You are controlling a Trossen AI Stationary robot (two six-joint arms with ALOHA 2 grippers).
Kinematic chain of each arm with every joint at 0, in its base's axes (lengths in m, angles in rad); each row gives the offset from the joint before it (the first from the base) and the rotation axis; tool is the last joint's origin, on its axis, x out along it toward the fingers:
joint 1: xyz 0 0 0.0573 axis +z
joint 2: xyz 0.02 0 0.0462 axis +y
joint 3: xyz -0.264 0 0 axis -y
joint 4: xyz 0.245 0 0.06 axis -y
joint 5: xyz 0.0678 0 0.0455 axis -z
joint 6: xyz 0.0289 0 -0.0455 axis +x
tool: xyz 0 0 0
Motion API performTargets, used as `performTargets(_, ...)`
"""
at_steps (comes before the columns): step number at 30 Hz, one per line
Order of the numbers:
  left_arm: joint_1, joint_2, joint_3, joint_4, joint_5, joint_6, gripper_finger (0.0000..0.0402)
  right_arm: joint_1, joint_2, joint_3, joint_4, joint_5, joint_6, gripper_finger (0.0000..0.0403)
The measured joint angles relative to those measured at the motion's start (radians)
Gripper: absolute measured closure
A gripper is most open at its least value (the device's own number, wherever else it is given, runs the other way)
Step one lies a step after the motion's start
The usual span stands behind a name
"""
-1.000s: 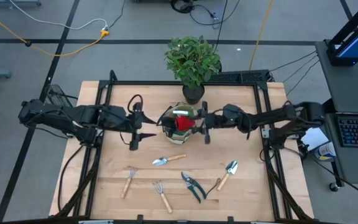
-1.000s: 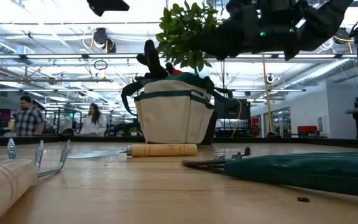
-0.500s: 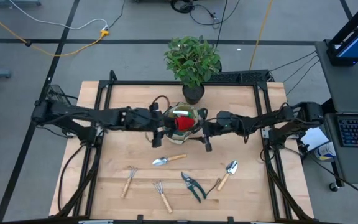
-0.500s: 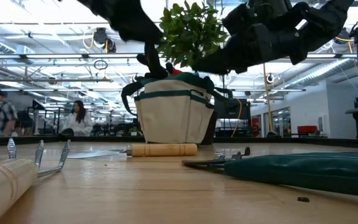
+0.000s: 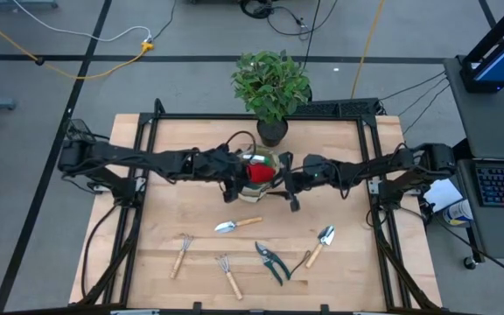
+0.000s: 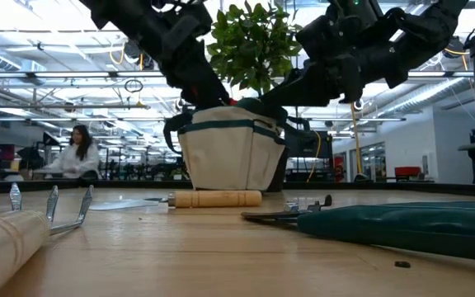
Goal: Pick & Place Garden tools in Gardening bag
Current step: Put the red gloves in the gardening gloves
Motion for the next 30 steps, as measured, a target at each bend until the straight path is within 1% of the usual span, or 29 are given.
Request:
performTargets(2, 0.009, 0.010, 0.000, 0.002, 0.001, 0.006, 0.0176, -0.009, 0.000, 0.000, -0.010, 0.000, -0.033, 0.0248)
performTargets(5, 0.019, 0.011, 0.000, 0.003, 0.019, -0.031, 0.0177, -0.022, 0.000, 0.000, -0.049, 0.000, -0.106, 0.0250)
performTargets(7, 0.019, 0.011, 0.000, 0.005, 0.035, -0.053, 0.0178, -0.032, 0.000, 0.000, -0.067, -0.001, -0.123, 0.0259)
performTargets(9, 0.017, 0.011, 0.000, 0.004, 0.051, -0.069, 0.0188, -0.041, 0.000, 0.000, -0.069, -0.001, -0.122, 0.0275)
performTargets(13, 0.016, 0.011, 0.000, 0.005, 0.078, -0.077, 0.0238, -0.043, 0.000, 0.000, -0.053, -0.001, -0.130, 0.0327)
performTargets(16, 0.021, 0.011, 0.000, 0.012, 0.081, -0.077, 0.0291, -0.043, 0.000, 0.000, -0.010, -0.004, -0.132, 0.0378)
performTargets(18, 0.028, 0.011, 0.000, 0.025, 0.087, -0.078, 0.0329, -0.043, 0.000, 0.000, 0.006, -0.005, -0.136, 0.0395)
performTargets(21, 0.042, 0.011, 0.019, 0.020, 0.145, -0.076, 0.0383, -0.041, 0.000, 0.000, 0.018, -0.008, -0.140, 0.0390)
performTargets(22, 0.047, 0.011, 0.026, 0.020, 0.171, -0.077, 0.0390, -0.041, 0.000, 0.000, 0.019, -0.010, -0.140, 0.0390)
performTargets(24, 0.055, 0.011, 0.037, 0.020, 0.207, -0.074, 0.0389, -0.041, 0.000, 0.000, 0.020, -0.028, -0.143, 0.0394)
performTargets(27, 0.068, 0.011, 0.049, -0.001, 0.211, -0.066, 0.0385, -0.041, 0.000, 0.000, 0.025, -0.061, -0.147, 0.0398)
performTargets(30, 0.081, 0.011, 0.058, -0.025, 0.210, -0.066, 0.0393, -0.041, 0.000, 0.000, 0.021, -0.062, -0.147, 0.0397)
